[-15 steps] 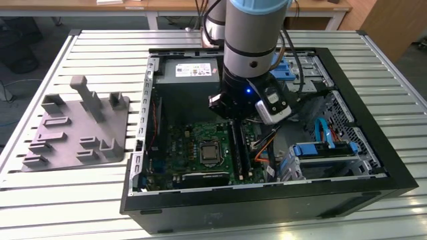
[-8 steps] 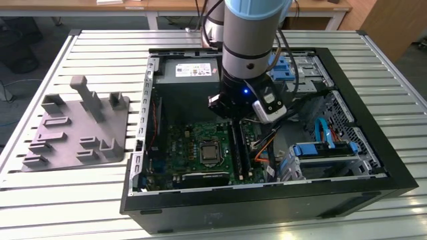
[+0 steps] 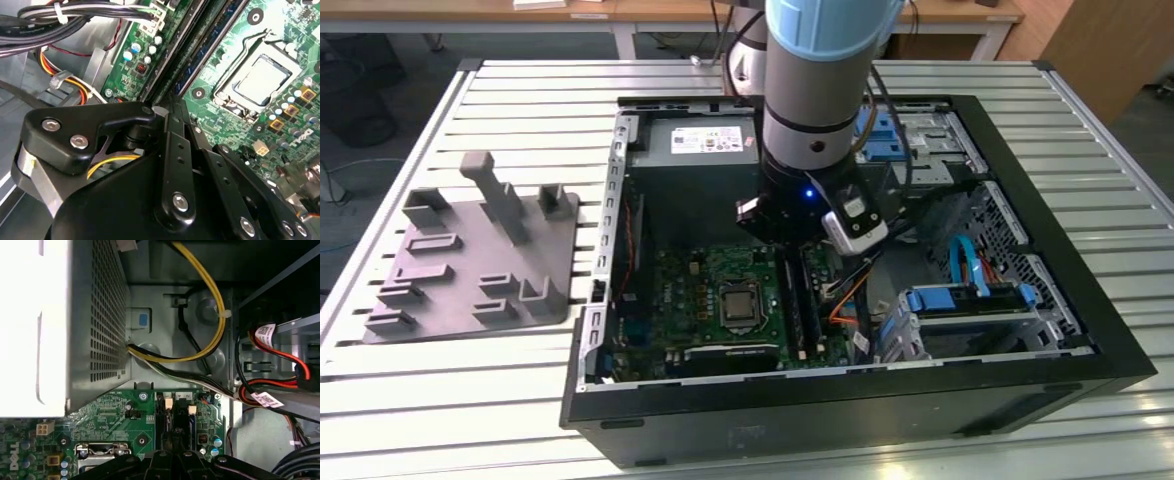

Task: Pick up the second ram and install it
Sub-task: 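Press down the second ram until it locks into place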

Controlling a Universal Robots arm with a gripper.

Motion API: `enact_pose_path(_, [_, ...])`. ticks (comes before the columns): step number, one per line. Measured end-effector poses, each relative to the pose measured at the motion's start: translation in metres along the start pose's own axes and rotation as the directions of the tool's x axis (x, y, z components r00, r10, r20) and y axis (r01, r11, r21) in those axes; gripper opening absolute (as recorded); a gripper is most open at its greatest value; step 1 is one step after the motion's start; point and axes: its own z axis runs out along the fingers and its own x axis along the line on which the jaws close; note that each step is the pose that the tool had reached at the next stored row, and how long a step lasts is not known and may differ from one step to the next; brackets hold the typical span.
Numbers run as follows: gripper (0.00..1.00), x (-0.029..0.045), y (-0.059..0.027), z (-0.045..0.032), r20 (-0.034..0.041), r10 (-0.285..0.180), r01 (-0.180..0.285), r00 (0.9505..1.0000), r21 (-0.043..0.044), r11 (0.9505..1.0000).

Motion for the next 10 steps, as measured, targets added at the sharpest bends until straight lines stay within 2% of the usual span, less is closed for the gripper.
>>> enact_pose_path(2, [0.10,0.0002,-0.0001,0.0031,-0.0002,0.000,0.000,1.0000,0.0002,1.0000])
enact_pose_path(5, [0.10,0.0001,-0.0001,0.0039,0.0009,0.000,0.000,1.0000,-0.0005,1.0000])
enact_pose_path(7, [0.10,-0.0001,0.0005,0.0005,0.0041,0.000,0.000,1.0000,-0.0038,1.0000])
enact_pose_path(10, [0.10,-0.0002,0.0000,-0.0042,0.0034,0.000,0.000,1.0000,-0.0011,1.0000])
